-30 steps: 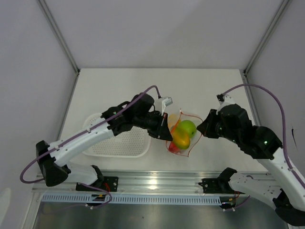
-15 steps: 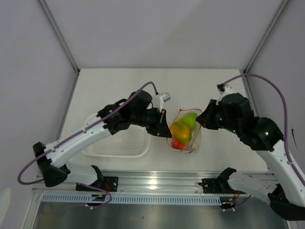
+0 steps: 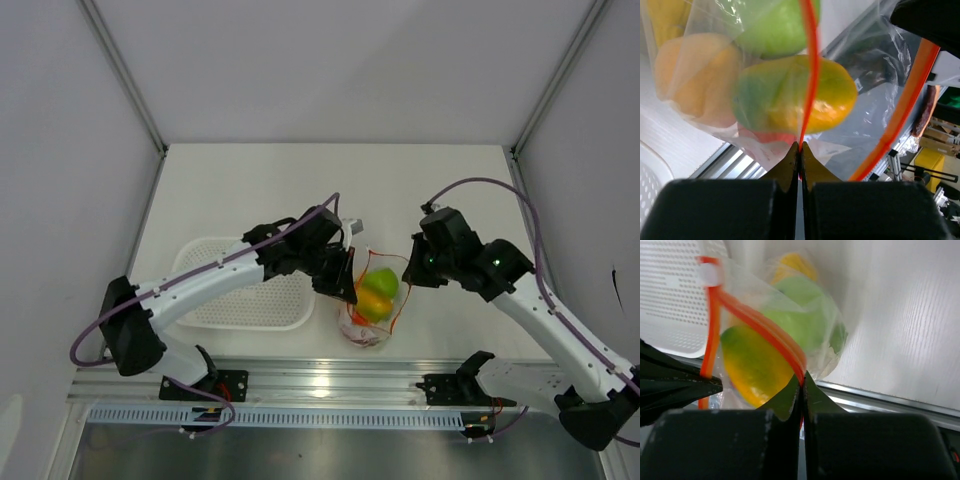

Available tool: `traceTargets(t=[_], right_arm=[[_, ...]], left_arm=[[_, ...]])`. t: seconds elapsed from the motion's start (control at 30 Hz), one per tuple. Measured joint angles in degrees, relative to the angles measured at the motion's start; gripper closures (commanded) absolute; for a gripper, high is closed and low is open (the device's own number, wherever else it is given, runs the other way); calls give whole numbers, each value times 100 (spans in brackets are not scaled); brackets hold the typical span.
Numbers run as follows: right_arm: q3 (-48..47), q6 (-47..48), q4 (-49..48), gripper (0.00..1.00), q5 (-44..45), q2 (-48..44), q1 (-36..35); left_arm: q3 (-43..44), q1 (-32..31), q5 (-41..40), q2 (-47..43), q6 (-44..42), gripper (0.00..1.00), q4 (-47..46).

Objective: Place the food in the zip-top bag and seal the zipper
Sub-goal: Adjust the zipper food storage bag at the center of the board.

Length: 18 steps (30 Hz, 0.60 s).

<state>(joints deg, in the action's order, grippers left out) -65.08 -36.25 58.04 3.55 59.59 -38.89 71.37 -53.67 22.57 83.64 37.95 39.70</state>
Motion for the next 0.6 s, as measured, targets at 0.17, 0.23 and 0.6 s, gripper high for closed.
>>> traceTargets(t=[0.17,0.23,0.6], right_arm=[[-1279,50,341,100,68,-184,0],[-1556,35,295,100,46,-424,2],[568,-125,-323,100,-225,-315,17]], left_arm=[[894,7,11,-284,-4,99,197],[1054,7,7,-649,-4,99,133],[-282,24,50,-319,61,100,-304]])
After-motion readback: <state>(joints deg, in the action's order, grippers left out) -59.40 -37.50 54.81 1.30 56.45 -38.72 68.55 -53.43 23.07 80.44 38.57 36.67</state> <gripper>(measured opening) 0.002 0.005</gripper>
